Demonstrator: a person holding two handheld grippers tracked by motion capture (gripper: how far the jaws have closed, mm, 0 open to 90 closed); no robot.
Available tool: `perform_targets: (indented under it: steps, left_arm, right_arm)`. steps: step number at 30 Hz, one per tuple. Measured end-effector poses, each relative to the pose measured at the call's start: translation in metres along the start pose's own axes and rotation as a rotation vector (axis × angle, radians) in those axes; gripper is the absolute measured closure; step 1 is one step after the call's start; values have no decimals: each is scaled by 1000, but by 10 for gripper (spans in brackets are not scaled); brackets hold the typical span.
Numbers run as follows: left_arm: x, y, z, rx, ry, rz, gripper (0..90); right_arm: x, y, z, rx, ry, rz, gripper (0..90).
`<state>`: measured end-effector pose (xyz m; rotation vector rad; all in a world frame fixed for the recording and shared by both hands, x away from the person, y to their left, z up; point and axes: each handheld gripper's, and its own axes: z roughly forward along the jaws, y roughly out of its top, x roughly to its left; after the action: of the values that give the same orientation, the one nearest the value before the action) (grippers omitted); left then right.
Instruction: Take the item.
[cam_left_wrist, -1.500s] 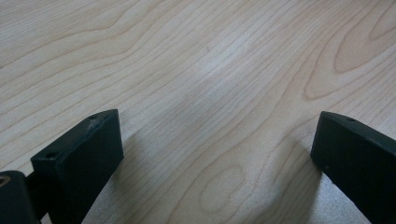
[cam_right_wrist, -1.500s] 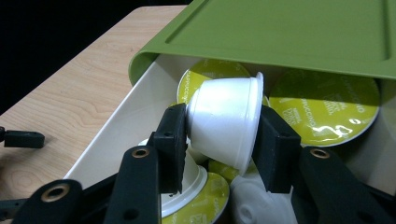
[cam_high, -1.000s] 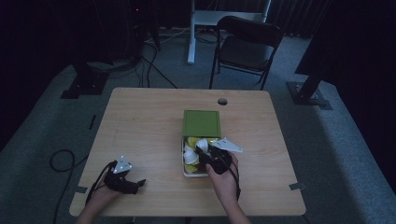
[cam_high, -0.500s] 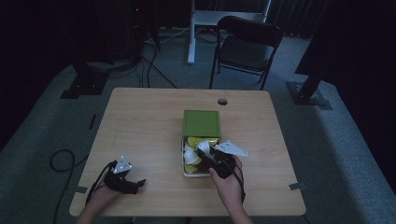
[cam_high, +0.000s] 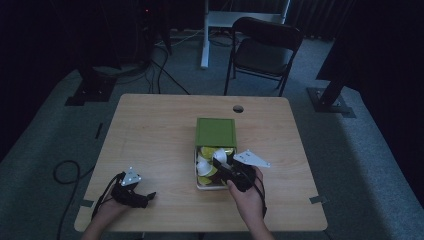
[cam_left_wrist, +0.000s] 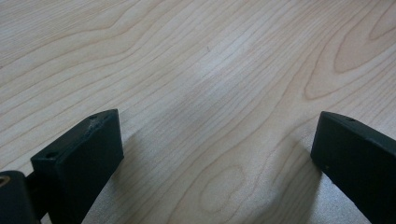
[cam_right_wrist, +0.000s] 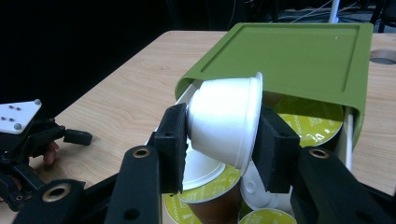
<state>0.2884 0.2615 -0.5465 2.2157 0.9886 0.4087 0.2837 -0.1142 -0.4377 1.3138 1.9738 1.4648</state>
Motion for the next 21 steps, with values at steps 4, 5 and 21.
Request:
perform_targets:
  steps: [4,5,21]
  left_arm:
    - [0,0,0,0,0,0,23]
    - [0,0,0,0,0,0,23]
    - [0,0,0,0,0,0,23]
  right_arm:
    - [-1,1,-2,-6,1,-5,582]
    - [-1,2,-3,-7,1,-5,582]
    - [-15,14,-18,-62,-20,0,582]
